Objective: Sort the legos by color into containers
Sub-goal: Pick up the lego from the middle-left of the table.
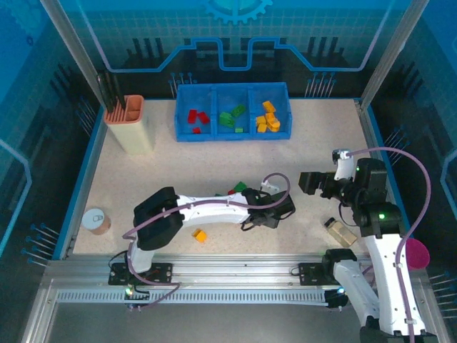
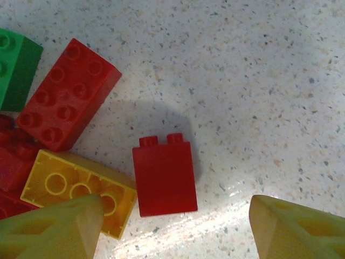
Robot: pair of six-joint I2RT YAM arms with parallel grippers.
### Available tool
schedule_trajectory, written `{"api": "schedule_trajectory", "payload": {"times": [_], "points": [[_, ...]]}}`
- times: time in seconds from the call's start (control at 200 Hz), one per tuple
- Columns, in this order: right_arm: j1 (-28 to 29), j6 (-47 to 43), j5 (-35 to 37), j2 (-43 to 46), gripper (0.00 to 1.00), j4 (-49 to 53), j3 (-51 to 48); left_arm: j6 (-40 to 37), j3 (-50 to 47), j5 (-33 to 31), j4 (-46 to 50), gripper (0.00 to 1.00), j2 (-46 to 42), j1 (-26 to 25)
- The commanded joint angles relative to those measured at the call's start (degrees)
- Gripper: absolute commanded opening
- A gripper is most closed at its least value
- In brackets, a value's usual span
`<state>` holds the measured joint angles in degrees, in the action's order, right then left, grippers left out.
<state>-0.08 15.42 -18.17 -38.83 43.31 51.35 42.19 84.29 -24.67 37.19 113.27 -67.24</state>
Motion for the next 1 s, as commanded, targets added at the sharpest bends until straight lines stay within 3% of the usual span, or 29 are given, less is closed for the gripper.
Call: {"api": "schedule_trajectory", "payload": {"times": [0.0, 0.3, 0.68, 0.876, 0.996], "points": [[-0.12, 0.06, -0.29, 0.68, 1.0, 0.73, -0.64, 1.73, 2.14, -2.92, 0.53, 0.72, 1.86, -0.08], [2.18, -0.65, 3.08, 0.77, 1.0, 0.9, -0.64, 2.91, 3.65, -0.91, -1.38, 0.64, 6.47, 0.18], [3.07, -1.04, 4.8, 1.56, 1.0, 0.55, -0.64, 4.17, 0.74, 1.15, -3.83, 0.31, 6.67, 1.45], [3.65, -1.71, 7.19, 1.48, 1.0, 0.97, -0.64, 2.99, 0.03, 0.32, -2.27, 0.26, 4.54, 2.44], [3.99, -1.8, 8.58, 1.48, 1.0, 0.39, -0.64, 0.72, -1.67, -3.34, -1.23, 0.26, -2.23, 4.47]]}}
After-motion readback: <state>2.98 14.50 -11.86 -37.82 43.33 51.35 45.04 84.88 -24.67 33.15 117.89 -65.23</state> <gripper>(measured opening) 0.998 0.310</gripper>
